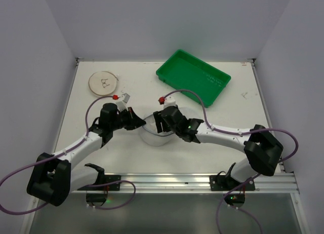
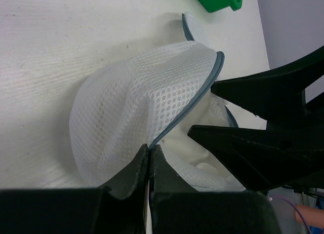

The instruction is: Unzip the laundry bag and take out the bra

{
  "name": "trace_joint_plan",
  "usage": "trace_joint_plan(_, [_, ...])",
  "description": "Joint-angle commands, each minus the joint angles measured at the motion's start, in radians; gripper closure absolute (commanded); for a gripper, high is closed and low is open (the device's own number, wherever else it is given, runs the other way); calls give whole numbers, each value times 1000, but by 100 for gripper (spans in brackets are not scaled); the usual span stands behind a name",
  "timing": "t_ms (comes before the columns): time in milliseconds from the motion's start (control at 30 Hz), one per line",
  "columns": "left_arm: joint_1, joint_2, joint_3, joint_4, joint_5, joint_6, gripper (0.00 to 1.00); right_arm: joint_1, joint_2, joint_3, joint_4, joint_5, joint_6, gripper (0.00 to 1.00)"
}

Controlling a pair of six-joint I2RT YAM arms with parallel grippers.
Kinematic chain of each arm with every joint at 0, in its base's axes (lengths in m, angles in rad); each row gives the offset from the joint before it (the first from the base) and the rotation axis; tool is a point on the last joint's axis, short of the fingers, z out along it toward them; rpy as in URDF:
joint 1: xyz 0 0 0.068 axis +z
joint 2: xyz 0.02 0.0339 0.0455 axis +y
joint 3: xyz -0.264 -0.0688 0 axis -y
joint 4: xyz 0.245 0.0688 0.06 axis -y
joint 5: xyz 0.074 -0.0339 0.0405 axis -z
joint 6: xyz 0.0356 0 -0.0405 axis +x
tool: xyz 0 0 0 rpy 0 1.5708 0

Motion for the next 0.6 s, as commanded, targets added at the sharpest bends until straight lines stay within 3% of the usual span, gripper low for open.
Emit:
trace_joint_plan(0, [-4, 6, 6, 38, -24, 28, 100, -6, 21, 7, 56, -10, -50, 31])
trace_joint_plan(367, [-4, 4, 7, 30, -47, 28, 100, -5, 76, 27, 15, -38, 3, 27])
trace_joint_plan(467, [-4, 4, 7, 30, -48, 25, 100, -5, 73, 14, 35, -49, 5, 38])
trace_joint_plan(500, [-4, 4, 9, 30, -48, 22, 100, -6, 70, 13, 36, -50, 8, 52])
trace_joint_plan(567, [-4, 2, 10, 29, -47, 21, 100, -6, 52, 4, 55, -61, 3, 68])
